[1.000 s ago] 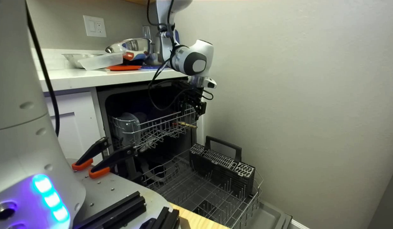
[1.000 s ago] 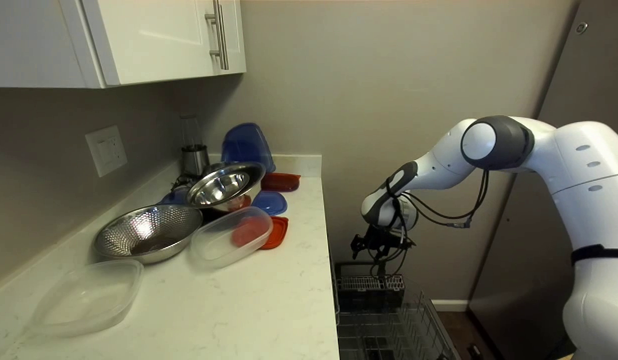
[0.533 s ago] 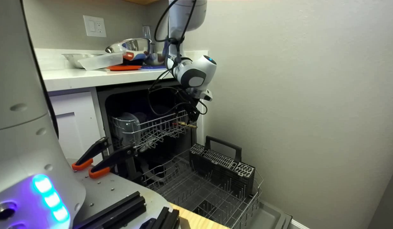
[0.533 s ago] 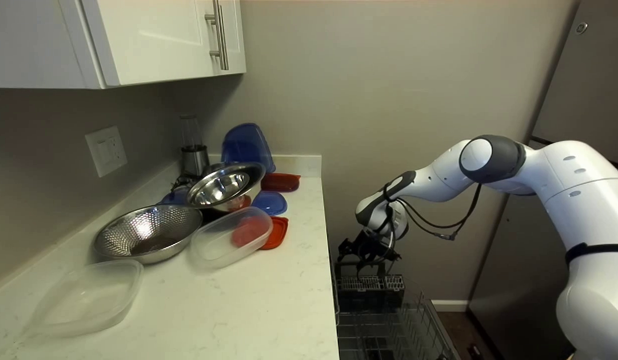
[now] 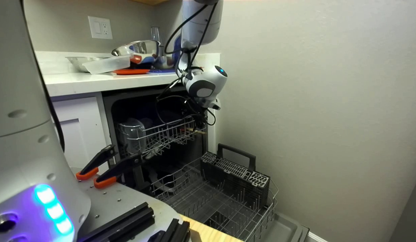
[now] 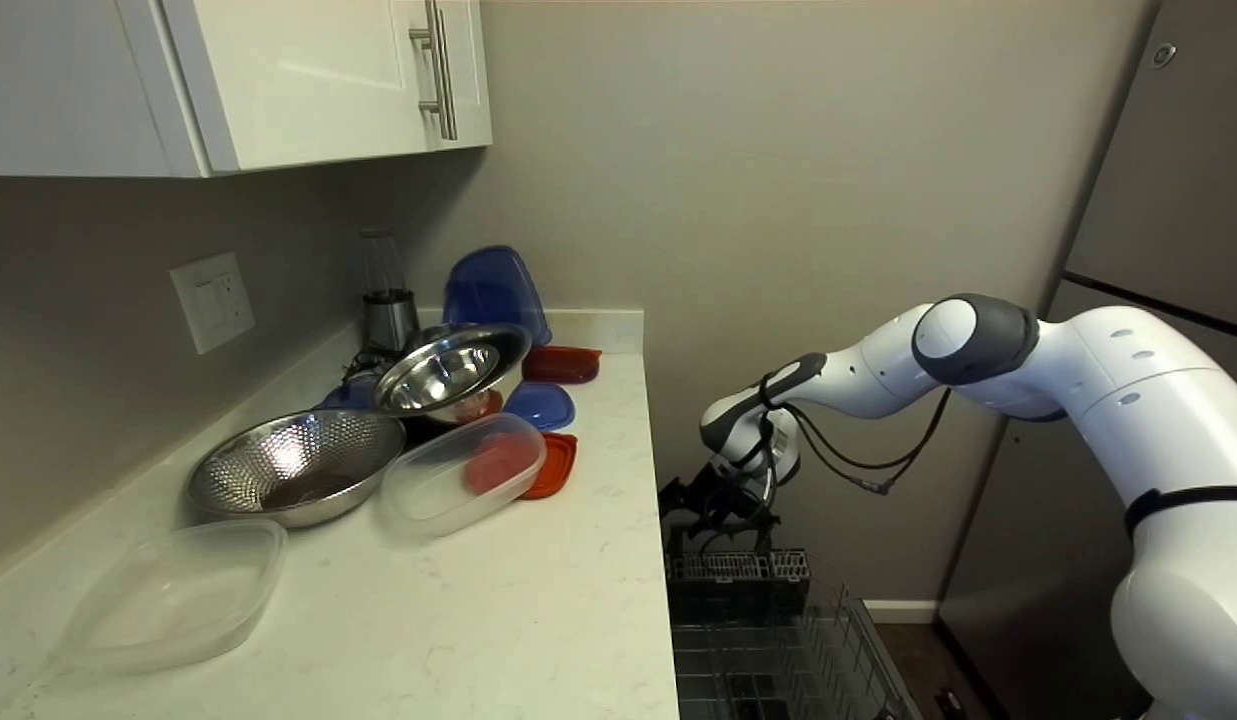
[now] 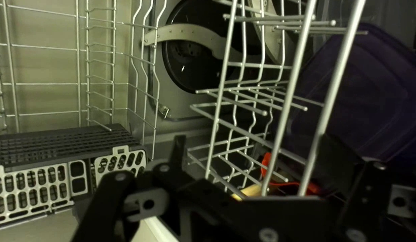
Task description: Pull out the rack of the dishwasher
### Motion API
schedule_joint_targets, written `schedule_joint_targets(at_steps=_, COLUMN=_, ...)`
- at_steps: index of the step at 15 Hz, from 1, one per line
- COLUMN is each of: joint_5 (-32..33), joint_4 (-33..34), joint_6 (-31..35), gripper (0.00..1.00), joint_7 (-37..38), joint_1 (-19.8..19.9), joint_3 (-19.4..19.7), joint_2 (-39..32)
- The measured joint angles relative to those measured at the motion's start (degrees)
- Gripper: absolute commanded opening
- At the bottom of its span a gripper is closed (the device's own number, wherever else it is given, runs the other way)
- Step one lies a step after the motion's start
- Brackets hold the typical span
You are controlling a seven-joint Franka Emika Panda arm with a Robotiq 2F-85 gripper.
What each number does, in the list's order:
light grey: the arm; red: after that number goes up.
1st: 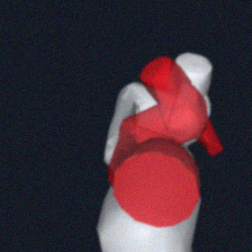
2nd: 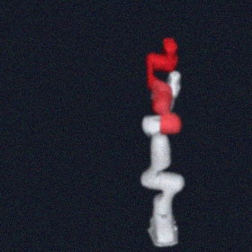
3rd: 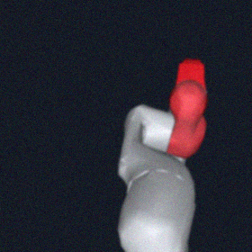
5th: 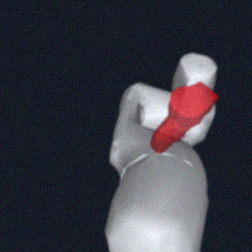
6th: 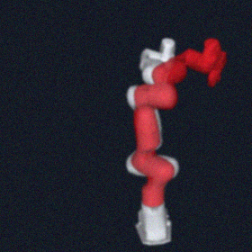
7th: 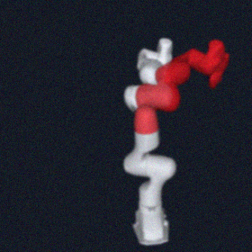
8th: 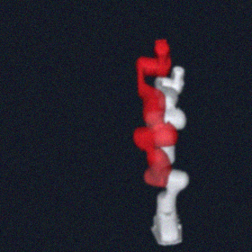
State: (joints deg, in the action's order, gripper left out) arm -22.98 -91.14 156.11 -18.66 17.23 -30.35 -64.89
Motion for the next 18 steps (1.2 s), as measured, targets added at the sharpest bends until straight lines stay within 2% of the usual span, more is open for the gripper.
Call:
schedule_joint_targets(at_steps=12, joint_5=0.2, joint_4=1.2, joint_6=-0.3, gripper=1.00, joint_7=-2.5, joint_1=-0.4, joint_3=-2.1, joint_2=0.9)
schedule_joint_targets(at_steps=15, joint_5=0.4, joint_4=1.9, joint_6=-0.4, gripper=1.00, joint_7=-2.5, joint_1=-1.9, joint_3=-1.0, joint_2=-0.1)
schedule_joint_targets(at_steps=18, joint_5=0.7, joint_4=3.4, joint_6=0.5, gripper=1.00, joint_7=-2.1, joint_1=-4.7, joint_3=2.4, joint_2=-0.8)
